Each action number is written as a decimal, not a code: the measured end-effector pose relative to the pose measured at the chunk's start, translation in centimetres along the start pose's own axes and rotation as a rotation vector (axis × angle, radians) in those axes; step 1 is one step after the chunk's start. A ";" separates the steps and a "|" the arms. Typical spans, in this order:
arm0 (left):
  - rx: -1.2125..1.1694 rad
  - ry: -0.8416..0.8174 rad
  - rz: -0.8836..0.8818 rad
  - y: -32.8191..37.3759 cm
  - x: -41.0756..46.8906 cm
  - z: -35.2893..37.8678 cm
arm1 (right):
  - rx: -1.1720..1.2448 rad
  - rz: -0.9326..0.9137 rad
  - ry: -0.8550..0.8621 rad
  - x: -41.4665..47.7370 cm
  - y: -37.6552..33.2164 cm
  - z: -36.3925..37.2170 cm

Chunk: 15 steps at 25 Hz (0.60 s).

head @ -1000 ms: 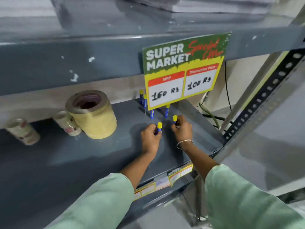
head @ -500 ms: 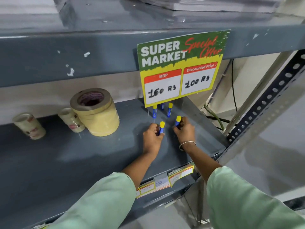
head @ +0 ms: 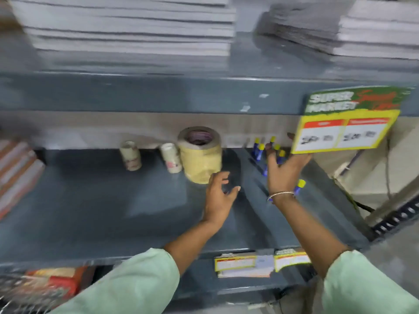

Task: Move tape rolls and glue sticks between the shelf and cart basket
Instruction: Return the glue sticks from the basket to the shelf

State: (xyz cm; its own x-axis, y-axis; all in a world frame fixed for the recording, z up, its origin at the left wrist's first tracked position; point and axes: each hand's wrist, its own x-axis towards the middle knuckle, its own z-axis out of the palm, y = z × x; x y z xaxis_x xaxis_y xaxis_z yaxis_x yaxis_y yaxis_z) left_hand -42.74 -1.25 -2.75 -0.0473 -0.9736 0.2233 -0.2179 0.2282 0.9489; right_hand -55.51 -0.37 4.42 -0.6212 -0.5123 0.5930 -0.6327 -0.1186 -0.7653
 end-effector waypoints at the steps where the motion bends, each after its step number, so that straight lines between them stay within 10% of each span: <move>1: 0.007 0.041 0.024 0.4 -0.2 -2.1 | 0.059 -0.072 -0.021 -0.5 -2.5 1.1; 8: 0.208 0.501 0.000 -1.7 -6.6 -27.9 | 0.547 -0.346 -0.468 -17.7 -21.1 13.4; 15: 0.113 0.818 -0.858 -15.0 -26.8 -49.2 | 0.539 -0.367 -1.317 -44.0 -28.7 20.8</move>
State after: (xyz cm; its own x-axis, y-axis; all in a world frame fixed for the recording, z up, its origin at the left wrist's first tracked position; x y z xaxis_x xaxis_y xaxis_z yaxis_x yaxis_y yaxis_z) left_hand 9.76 21.63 -12.00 0.7830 -0.5074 -0.3599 0.0385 -0.5379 0.8422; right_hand -0.39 7.85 -4.86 0.5806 -0.7375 0.3451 -0.2302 -0.5552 -0.7993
